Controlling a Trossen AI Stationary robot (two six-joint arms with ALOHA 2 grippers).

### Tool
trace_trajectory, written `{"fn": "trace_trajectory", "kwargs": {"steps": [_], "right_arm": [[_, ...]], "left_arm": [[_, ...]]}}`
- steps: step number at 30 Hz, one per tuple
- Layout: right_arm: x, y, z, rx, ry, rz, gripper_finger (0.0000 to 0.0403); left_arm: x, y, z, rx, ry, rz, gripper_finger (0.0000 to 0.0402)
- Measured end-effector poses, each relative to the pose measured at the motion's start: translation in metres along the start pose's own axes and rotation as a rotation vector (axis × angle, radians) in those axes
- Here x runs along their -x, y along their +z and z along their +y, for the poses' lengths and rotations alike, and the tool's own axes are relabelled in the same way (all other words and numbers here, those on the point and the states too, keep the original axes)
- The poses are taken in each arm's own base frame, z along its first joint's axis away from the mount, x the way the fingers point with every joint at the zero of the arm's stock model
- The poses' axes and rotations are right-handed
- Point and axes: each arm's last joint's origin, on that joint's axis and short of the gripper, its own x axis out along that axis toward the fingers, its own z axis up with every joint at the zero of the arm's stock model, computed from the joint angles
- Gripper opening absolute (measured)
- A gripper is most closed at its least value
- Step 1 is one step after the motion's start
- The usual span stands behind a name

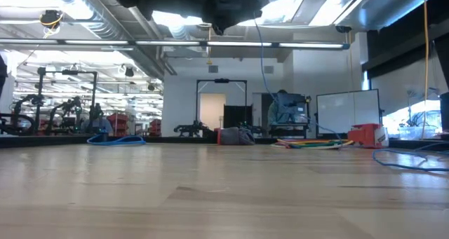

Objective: Coil cords
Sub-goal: Coil the blue wire on the black spool

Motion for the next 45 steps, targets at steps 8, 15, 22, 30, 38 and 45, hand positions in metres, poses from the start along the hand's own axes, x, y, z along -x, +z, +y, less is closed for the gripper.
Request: {"fn": "trace_trajectory", "kwargs": {"steps": [8, 15, 22, 30, 38, 45], "right_arm": [[0.000, 0.000, 0.000, 0.001, 0.016, -0.007, 0.0003], [0.000, 0.000, 0.002, 0.000, 0.049, -0.024, 0.0003], [0.001, 0.003, 0.005, -0.017, 0.177, -0.101, 0.0003], [0.001, 0.003, 0.007, -0.053, 0.245, -0.120, 0.0003], [0.002, -0.009, 0.013, -0.090, 0.305, 0.020, 0.0003], [0.007, -0.028, 0.020, -0.069, 0.369, 0.211, 0.0003]], "left_arm": [[0.000, 0.007, 0.001, 0.019, 0.019, -0.065, 0.0110], [-0.001, 0.004, 0.001, -0.004, 0.045, -0.049, 0.0012], [0.000, -0.003, 0.010, -0.010, 0.249, 0.045, 0.0006], [0.017, -0.002, 0.013, -0.066, 0.376, 0.189, 0.0003], [0.039, 0.002, 0.009, -0.070, 0.385, 0.313, 0.0004], [0.044, -0.004, 0.008, -0.075, 0.433, 0.402, 0.0005]]}}
